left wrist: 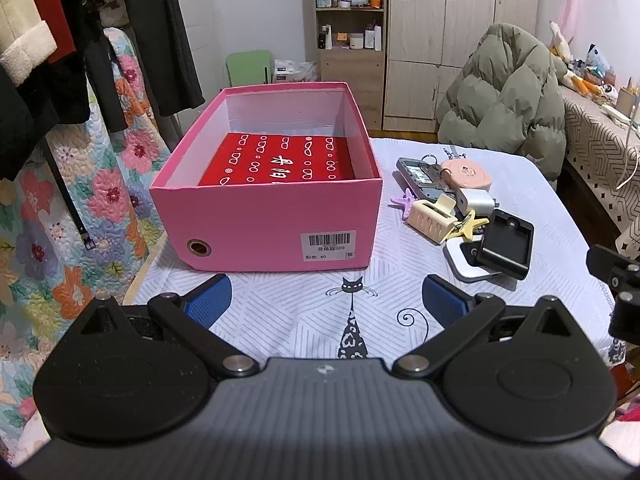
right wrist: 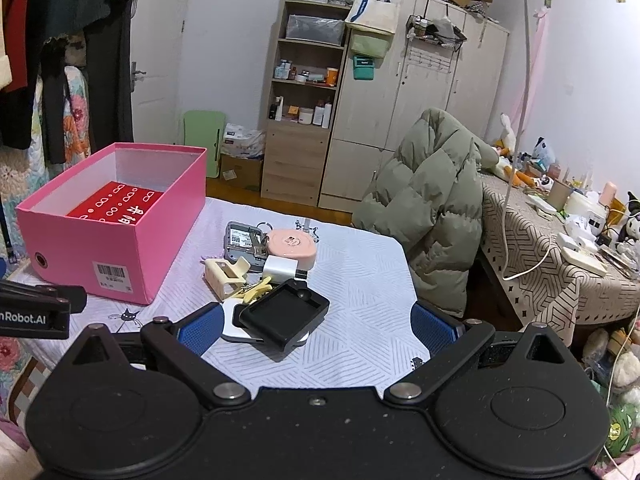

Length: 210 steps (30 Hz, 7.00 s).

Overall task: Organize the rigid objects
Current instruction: 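Move the left tool to the pink box rim while the right tool grasps the black phone case, then carry the black phone case into the pink box and release it, then grasp the white pocket Wi-Fi router with the right tool, then carry the white router into the pink box and release it beside the phone case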

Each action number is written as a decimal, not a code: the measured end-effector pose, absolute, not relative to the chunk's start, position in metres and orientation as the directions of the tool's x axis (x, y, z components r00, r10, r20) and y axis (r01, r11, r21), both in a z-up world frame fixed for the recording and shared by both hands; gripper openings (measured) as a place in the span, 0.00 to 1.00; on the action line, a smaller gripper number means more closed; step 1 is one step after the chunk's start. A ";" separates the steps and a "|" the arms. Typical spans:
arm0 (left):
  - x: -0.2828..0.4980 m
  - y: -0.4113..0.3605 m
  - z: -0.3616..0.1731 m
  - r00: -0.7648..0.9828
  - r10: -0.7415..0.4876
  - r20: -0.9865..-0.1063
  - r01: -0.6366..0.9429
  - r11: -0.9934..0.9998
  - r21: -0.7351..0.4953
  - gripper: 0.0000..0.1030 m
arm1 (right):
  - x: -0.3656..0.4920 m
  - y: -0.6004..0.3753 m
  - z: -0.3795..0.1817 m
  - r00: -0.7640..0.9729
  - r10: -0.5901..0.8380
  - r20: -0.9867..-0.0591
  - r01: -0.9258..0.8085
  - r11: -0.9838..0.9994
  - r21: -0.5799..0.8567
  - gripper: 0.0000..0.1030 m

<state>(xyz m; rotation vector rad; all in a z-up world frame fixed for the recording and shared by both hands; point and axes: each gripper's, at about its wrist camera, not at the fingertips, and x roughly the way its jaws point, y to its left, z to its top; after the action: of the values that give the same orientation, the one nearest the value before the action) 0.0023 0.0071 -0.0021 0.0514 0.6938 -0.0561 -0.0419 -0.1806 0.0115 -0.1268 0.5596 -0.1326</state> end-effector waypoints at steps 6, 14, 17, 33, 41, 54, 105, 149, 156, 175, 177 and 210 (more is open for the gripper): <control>0.015 0.002 -0.006 0.754 -0.043 -0.655 0.077 0.997 0.024 1.00 | -0.032 -0.185 0.008 0.836 -0.108 -0.538 0.058 0.992 -0.109 0.98; 0.036 0.020 0.027 0.777 -0.068 -0.626 0.107 0.994 0.025 0.98 | -0.006 -0.210 -0.003 0.856 0.074 -0.512 -0.070 0.997 0.028 0.98; 0.045 0.032 0.051 0.800 -0.092 -0.593 0.154 0.986 0.055 0.98 | 0.013 -0.222 -0.002 0.836 0.087 -0.542 -0.049 0.995 0.084 0.97; 0.191 0.121 0.051 0.676 0.075 -0.733 0.063 0.985 0.159 0.96 | 0.074 -0.233 -0.023 0.670 0.217 -0.710 -0.029 0.963 0.267 0.97; 0.270 0.149 0.005 0.570 0.112 -0.814 0.046 0.985 0.168 0.56 | 0.090 -0.239 -0.030 0.660 0.174 -0.731 0.000 0.973 0.231 0.97; 0.248 0.141 -0.018 0.675 0.008 -0.738 0.121 0.985 0.122 0.03 | 0.102 -0.242 -0.047 0.614 0.201 -0.763 0.011 0.965 0.263 0.90; 0.174 0.120 -0.012 0.765 -0.047 -0.642 0.091 0.995 0.035 0.01 | 0.113 -0.238 -0.021 0.705 0.161 -0.691 0.020 0.969 0.246 0.69; 0.168 0.111 -0.001 0.595 -0.016 -0.803 0.177 0.978 0.112 0.03 | 0.188 -0.134 0.046 0.405 0.688 -0.602 -0.290 0.721 0.629 0.71; 0.168 0.111 -0.001 0.598 -0.015 -0.802 0.180 0.977 0.116 0.03 | 0.149 -0.209 0.031 0.493 0.556 -0.669 -0.173 0.816 0.551 0.74; 0.162 0.102 -0.003 0.623 0.036 -0.782 0.185 0.964 0.191 0.04 | 0.120 -0.217 -0.088 0.461 0.211 -0.862 -0.171 0.974 0.146 0.99; 0.162 0.102 -0.003 0.622 0.035 -0.782 0.185 0.964 0.190 0.04 | 0.125 -0.212 -0.090 0.480 0.223 -0.848 -0.208 0.968 0.137 1.00; 0.162 0.102 -0.004 0.624 0.028 -0.781 0.192 0.963 0.189 0.04 | 0.127 -0.177 0.057 0.578 0.494 -0.650 -0.461 0.854 0.240 1.00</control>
<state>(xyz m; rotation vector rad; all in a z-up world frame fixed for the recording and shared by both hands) 0.1622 0.1016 -0.0037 0.2654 0.8947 -0.0953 0.1269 -0.1769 0.0573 0.0465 0.7746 0.5589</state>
